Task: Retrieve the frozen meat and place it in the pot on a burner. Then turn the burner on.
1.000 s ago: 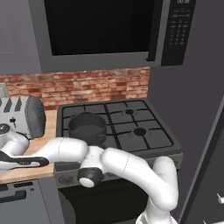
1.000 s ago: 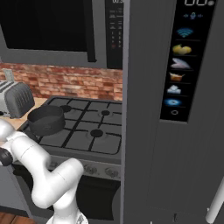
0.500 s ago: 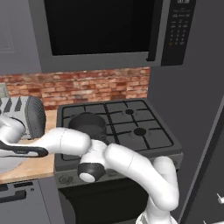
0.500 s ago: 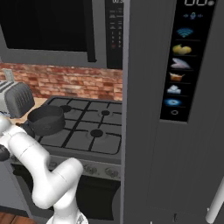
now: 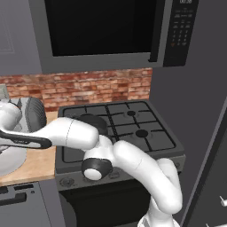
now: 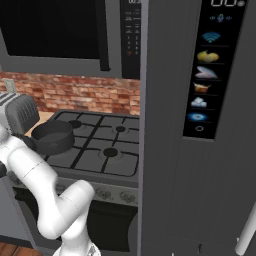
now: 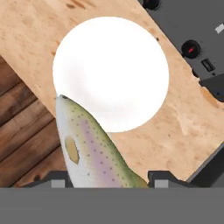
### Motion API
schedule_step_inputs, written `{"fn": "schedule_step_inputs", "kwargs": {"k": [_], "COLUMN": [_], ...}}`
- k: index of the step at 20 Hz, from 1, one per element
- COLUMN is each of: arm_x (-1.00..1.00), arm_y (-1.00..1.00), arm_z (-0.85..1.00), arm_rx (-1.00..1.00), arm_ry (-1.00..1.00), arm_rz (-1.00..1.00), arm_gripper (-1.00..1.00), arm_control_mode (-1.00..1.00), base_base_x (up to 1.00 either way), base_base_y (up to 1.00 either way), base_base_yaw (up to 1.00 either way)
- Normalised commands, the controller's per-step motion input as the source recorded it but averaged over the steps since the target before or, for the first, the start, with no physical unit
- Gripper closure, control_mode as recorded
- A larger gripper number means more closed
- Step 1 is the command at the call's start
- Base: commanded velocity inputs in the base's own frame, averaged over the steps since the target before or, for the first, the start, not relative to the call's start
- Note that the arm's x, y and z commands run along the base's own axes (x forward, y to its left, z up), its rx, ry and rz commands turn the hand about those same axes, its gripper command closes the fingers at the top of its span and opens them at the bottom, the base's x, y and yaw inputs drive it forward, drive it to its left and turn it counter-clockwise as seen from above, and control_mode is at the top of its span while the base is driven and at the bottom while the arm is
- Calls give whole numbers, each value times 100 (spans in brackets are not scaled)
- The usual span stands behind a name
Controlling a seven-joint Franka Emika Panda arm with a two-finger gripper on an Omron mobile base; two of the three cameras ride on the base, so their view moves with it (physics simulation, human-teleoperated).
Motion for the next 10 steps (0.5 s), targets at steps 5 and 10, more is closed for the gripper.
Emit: {"fn": "schedule_step_inputs", "kwargs": {"k": [5,10], "arm_x": [-74,-75], "arm_y": [-100,-100], "arm_z": [7,7], "arm_rx": [0,0], "arm_ry": [0,-1], "arm_rz": [-3,-4], "arm_gripper": [100,100], "arm_control_mode": [-100,-100], "base_base_x": [0,0], "base_base_y": [0,0], "base_base_yaw": [0,0]}}
